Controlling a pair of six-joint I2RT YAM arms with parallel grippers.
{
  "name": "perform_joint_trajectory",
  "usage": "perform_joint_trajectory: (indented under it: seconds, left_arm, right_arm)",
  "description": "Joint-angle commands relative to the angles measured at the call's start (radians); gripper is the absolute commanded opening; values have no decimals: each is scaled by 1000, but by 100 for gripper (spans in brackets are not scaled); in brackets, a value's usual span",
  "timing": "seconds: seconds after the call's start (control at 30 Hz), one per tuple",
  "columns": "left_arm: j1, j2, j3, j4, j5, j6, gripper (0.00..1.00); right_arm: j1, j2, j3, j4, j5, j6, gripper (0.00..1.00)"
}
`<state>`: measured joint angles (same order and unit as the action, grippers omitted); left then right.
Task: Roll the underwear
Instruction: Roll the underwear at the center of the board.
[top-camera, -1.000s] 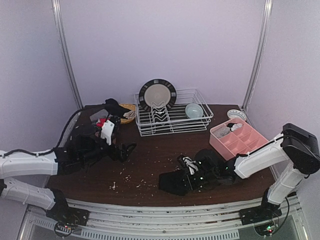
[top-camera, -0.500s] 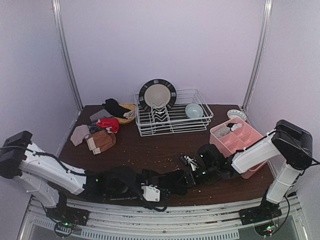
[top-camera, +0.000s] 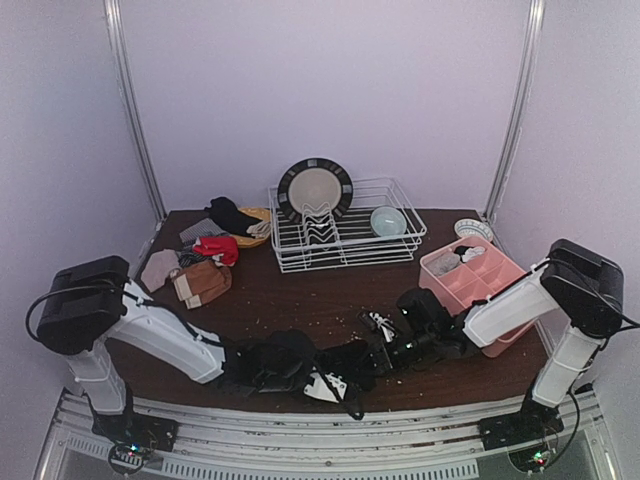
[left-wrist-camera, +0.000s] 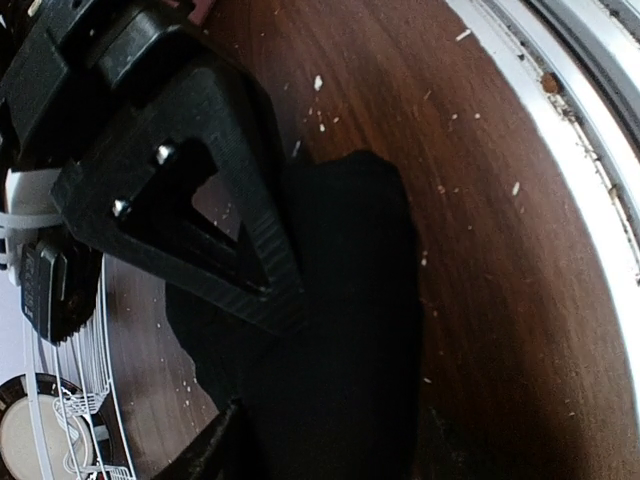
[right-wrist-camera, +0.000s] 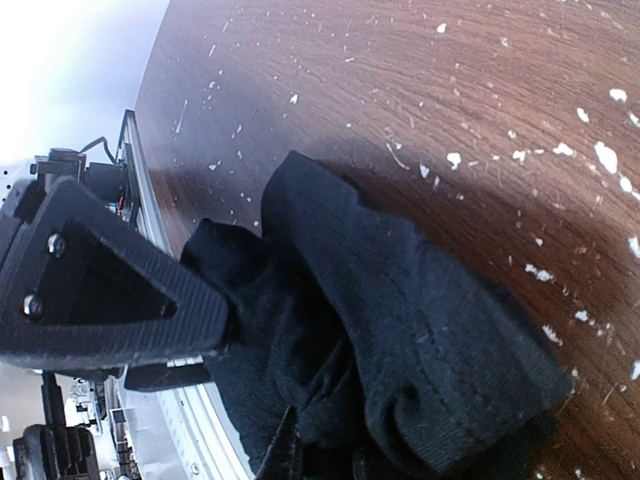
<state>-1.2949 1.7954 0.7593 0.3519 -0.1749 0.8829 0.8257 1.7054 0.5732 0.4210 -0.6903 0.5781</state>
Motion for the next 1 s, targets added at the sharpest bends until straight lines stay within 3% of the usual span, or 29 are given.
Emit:
perform_joint_trajectory:
  seconds: [0.0, 0.27, 0.47, 0.57, 0.67, 0.83, 0.97]
  left_arm:
    - [30, 18, 49, -73, 66, -15, 54]
    - [48, 59, 109, -210, 153, -43, 49]
    - [95, 91, 155, -299, 233, -116, 32]
    - [113, 100, 173, -334, 273, -136, 17]
    - [135, 97, 181, -359, 328, -165, 0]
    - [164, 80, 193, -434, 479, -218, 0]
    - [171, 109, 251, -560, 593, -259, 0]
  right_arm:
    - [7, 65, -67, -225, 28, 7, 4]
    - [8, 73, -64, -205, 20, 24, 4]
    - [8, 32, -81, -187, 12, 52, 5]
    - [7, -20, -92, -193, 19, 68, 14]
    - [8, -107, -104, -215, 44, 87, 29]
    - [27, -313, -141, -294, 173, 90, 42]
    - [88, -489, -163, -402, 347, 56, 45]
